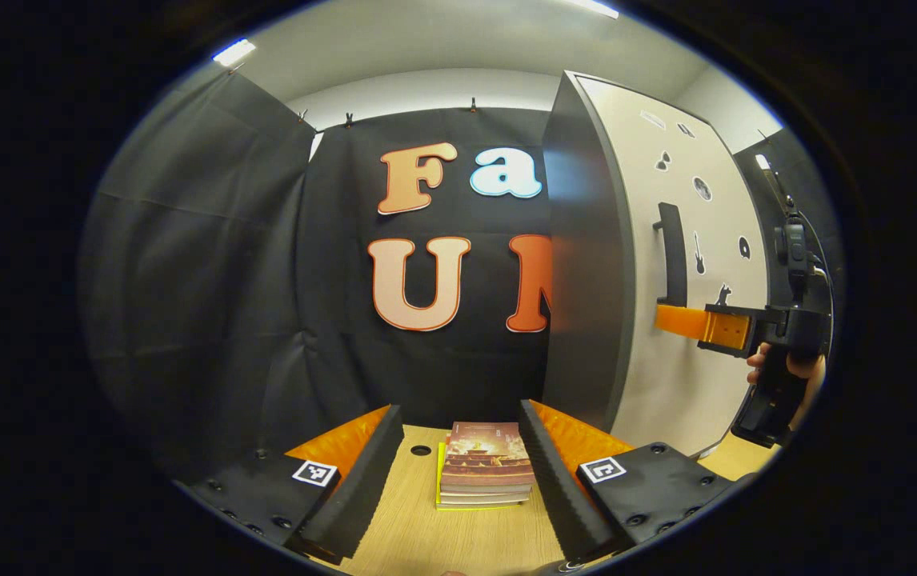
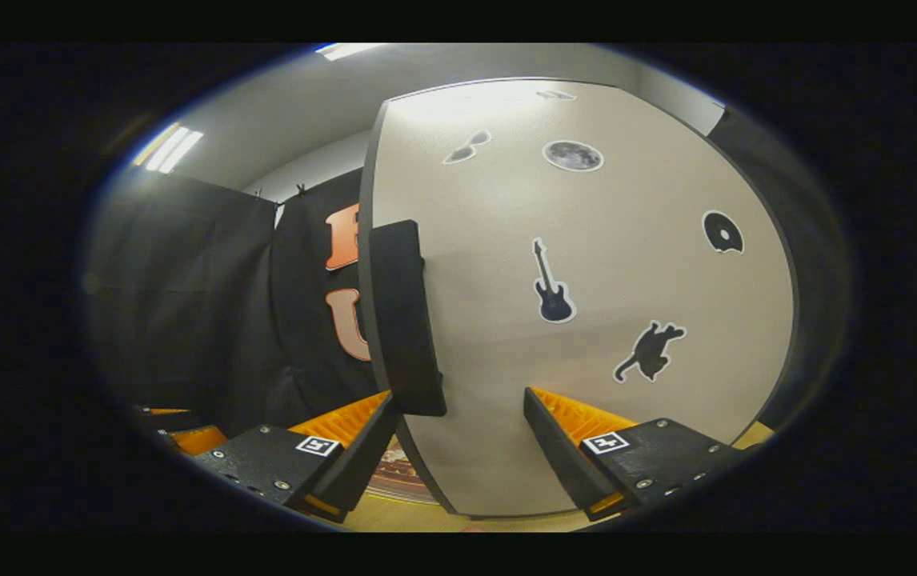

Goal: Open the cabinet door with the right hand, grasp the bottle in the cabinet with the left hand and place it on the coaster, then close the cabinet door with the right hand.

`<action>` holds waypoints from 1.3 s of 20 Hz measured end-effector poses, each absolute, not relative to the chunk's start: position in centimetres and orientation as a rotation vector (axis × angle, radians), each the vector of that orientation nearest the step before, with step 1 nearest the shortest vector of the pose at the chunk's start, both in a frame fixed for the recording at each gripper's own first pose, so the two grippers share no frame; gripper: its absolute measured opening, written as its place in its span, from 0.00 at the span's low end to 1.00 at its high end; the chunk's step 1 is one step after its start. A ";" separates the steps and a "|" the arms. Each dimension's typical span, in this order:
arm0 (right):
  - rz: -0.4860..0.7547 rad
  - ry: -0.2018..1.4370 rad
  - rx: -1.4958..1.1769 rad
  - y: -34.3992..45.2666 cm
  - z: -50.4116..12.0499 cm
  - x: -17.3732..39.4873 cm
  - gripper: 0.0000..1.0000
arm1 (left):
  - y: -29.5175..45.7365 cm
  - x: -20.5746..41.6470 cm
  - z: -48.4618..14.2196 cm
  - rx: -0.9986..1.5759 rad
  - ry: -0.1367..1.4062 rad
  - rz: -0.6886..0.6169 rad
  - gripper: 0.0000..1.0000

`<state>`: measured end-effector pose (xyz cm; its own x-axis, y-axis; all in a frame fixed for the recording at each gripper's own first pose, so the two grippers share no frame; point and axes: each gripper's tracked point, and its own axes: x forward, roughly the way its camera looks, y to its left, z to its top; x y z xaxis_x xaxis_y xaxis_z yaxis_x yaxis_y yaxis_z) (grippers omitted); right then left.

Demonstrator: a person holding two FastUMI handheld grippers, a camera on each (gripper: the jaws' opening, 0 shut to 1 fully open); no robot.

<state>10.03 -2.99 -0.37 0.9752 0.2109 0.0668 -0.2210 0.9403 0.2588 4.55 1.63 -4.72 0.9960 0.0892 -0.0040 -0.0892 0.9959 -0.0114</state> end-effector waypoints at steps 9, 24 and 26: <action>0.242 -0.055 0.295 -3.7 0.6 8.1 0.95 | 2.1 2.5 -4.5 -0.031 0.009 0.145 0.95; 0.022 -0.147 0.007 -8.2 2.6 -8.6 0.94 | -0.1 -1.2 -0.9 0.015 -0.056 0.055 0.94; -0.002 -0.132 0.029 -7.5 1.8 -10.3 0.95 | 0.2 -2.5 -1.1 0.010 -0.046 0.030 0.94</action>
